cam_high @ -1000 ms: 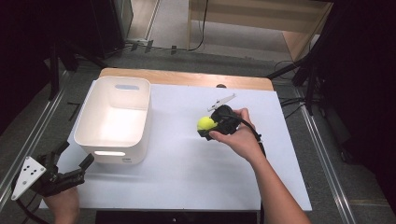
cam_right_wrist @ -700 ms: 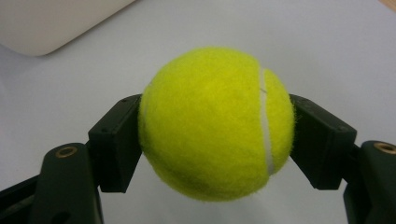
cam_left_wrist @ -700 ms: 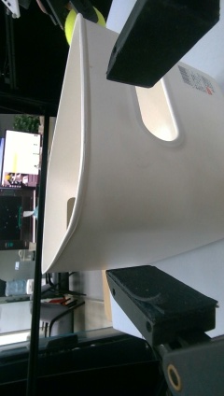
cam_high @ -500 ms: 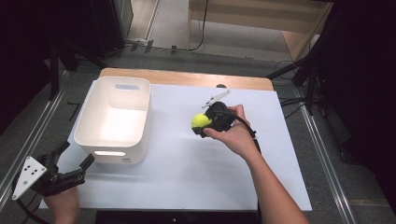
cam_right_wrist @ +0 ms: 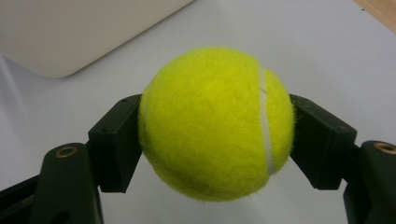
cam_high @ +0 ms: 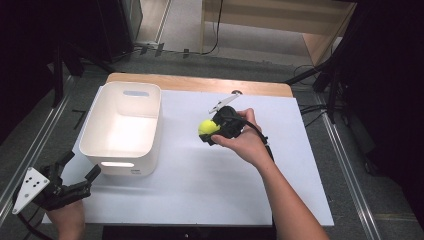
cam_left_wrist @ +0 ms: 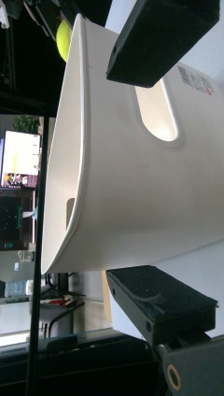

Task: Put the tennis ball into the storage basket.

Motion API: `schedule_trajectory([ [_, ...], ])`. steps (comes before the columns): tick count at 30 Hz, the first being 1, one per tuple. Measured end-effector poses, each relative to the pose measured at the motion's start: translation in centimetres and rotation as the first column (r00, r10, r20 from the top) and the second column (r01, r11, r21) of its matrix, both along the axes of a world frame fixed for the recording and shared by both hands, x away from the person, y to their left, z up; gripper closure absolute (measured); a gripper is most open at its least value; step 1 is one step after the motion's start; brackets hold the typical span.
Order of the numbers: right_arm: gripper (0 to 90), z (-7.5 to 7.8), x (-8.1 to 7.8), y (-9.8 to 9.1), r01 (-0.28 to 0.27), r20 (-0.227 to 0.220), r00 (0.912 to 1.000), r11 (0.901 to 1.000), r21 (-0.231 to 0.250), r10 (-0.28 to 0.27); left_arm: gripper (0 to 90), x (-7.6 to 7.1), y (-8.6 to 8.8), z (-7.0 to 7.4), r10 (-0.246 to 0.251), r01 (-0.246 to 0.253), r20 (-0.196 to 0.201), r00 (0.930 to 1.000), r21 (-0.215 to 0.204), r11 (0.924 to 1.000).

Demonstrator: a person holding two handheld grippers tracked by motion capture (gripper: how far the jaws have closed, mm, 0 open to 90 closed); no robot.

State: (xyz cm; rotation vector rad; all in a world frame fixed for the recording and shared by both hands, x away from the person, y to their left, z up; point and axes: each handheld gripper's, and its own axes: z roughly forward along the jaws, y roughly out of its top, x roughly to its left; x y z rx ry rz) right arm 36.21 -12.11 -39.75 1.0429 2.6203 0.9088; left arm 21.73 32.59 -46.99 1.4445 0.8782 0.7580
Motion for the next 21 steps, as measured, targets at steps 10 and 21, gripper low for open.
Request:
schedule_trajectory([
  [10,24.1,0.5,0.4,0.9,-0.03,0.012,0.9995,0.9995,-0.005,0.03,5.8,0.0,0.0,0.0,0.0,0.0,0.0,1.0,0.001,1.0],
  [21,24.1,1.1,0.7,2.3,-0.06,0.019,0.998,0.9982,-0.005,0.06,5.8,0.0,0.1,0.0,-0.002,0.002,-0.004,1.0,0.0,1.0],
])
